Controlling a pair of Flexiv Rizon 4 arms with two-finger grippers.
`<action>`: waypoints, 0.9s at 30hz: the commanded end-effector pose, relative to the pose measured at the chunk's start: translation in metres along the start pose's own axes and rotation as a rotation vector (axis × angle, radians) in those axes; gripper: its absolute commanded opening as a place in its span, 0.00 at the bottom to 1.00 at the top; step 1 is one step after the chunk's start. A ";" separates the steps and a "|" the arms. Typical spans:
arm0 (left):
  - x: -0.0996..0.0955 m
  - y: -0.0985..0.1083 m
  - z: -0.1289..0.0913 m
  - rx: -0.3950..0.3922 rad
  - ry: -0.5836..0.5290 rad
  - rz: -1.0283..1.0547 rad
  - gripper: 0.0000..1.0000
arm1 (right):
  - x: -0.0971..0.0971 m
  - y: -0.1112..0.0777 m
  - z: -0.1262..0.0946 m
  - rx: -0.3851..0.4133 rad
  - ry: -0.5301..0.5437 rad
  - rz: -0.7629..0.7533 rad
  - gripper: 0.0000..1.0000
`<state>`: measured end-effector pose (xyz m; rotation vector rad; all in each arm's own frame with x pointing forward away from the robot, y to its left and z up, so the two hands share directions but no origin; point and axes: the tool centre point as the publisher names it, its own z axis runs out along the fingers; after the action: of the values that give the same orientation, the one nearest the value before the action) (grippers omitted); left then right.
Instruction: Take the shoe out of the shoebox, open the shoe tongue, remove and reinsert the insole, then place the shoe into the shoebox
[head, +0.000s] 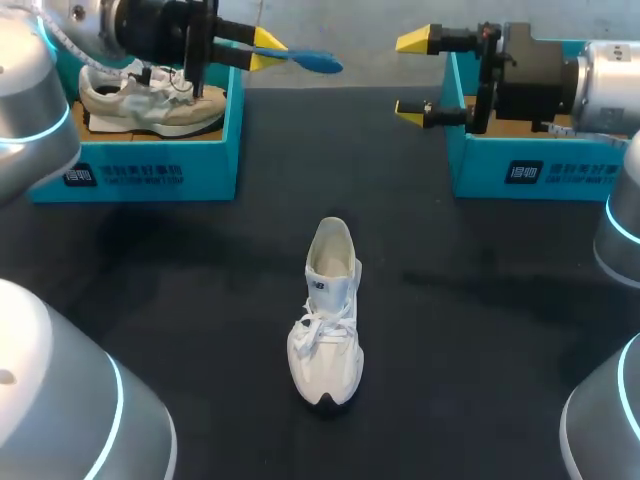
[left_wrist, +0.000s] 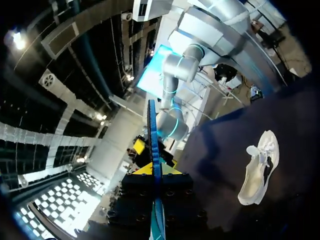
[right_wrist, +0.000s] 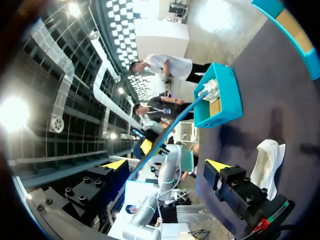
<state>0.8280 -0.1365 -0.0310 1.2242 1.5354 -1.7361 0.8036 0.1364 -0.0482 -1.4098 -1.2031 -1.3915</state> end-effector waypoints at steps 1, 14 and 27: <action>0.002 -0.001 0.000 -0.017 -0.049 0.462 0.00 | 0.000 0.000 0.002 -0.002 -0.002 0.001 1.00; -0.010 -0.002 -0.001 0.040 -0.034 0.542 0.00 | 0.000 0.000 0.002 -0.002 -0.002 0.001 1.00; -0.004 -0.002 0.004 -0.010 0.031 0.624 0.00 | 0.000 0.000 0.002 -0.002 -0.002 0.001 1.00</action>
<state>0.8290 -0.1372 -0.0228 1.4702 1.0108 -1.4036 0.8035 0.1365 -0.0482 -1.4099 -1.2030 -1.3916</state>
